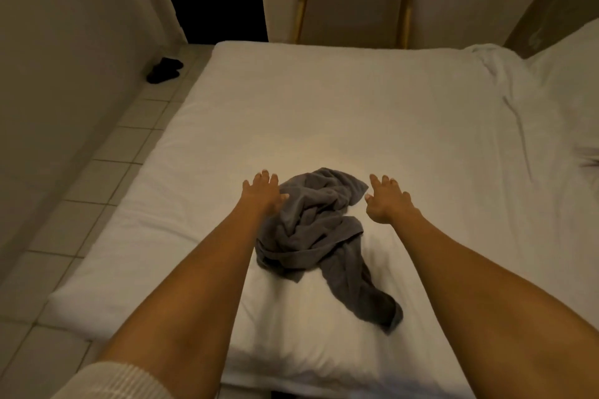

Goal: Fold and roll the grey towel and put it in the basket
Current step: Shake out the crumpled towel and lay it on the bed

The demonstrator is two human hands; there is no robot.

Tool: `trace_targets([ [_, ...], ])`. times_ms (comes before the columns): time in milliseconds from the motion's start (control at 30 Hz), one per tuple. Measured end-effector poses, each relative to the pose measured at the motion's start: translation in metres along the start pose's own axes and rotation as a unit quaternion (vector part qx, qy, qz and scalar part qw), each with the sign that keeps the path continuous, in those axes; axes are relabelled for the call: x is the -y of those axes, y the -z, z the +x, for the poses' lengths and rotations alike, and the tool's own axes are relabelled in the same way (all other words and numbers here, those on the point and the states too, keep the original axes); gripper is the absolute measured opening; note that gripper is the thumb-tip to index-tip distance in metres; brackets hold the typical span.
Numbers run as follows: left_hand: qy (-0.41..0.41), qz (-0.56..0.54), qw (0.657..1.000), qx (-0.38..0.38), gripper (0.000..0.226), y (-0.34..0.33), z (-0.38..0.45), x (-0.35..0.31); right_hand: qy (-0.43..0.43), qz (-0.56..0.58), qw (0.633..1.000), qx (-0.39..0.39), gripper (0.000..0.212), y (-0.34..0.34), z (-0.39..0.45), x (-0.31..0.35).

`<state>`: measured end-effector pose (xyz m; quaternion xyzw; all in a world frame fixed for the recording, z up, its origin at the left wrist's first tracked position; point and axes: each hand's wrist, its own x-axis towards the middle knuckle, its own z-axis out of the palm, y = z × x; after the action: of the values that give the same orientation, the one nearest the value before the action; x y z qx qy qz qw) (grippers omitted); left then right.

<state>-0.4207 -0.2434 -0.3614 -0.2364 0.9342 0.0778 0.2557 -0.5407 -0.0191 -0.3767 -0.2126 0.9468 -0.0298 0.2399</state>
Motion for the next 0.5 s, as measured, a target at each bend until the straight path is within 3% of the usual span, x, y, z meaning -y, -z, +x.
trace_targets([
  [500,-0.024,-0.021,0.995,0.095,0.066,-0.155,0.066,0.055,-0.008,-0.017,0.994,0.107,0.06,-0.15,0.039,0.02],
])
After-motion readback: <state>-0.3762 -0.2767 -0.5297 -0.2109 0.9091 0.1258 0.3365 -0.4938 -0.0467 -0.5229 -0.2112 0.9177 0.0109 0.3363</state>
